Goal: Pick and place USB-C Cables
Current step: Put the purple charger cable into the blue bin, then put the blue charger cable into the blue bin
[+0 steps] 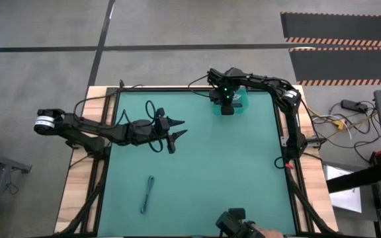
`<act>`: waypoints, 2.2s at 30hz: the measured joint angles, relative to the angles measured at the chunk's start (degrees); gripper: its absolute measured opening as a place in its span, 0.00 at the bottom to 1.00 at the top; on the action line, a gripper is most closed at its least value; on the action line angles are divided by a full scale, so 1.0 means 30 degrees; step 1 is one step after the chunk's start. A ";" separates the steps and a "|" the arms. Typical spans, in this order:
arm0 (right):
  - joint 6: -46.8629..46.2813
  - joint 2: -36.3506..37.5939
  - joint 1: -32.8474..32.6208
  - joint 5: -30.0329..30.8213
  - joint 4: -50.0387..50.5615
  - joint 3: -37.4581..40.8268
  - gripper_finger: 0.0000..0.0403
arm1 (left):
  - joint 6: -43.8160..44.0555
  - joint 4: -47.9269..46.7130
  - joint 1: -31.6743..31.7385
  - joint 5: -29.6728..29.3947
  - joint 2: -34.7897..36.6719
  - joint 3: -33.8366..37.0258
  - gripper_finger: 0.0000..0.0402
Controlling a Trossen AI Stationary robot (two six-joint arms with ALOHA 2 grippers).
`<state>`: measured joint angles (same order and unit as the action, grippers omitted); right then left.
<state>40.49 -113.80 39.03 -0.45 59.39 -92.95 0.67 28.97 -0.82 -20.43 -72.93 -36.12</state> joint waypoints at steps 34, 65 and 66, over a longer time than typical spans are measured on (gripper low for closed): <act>-0.4369 0.4631 -0.2328 -0.3461 0.0155 0.0742 0.14 | 0.7401 -0.5636 -0.0015 0.0015 0.0000 0.0000 0.40; -0.5032 1.4609 -0.7096 -0.4386 -2.0031 1.6891 0.13 | 1.5293 -1.0894 -0.3039 0.1015 -0.0073 -0.0255 0.40; -0.5038 1.5030 -0.7096 -0.4424 -2.0555 1.7385 0.13 | 1.5551 -1.0894 -0.3120 0.1082 -0.0073 -0.0255 0.40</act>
<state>25.37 -68.71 17.74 -13.72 -2.28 -40.79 47.32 -3.71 -10.18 -17.18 -73.14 -36.88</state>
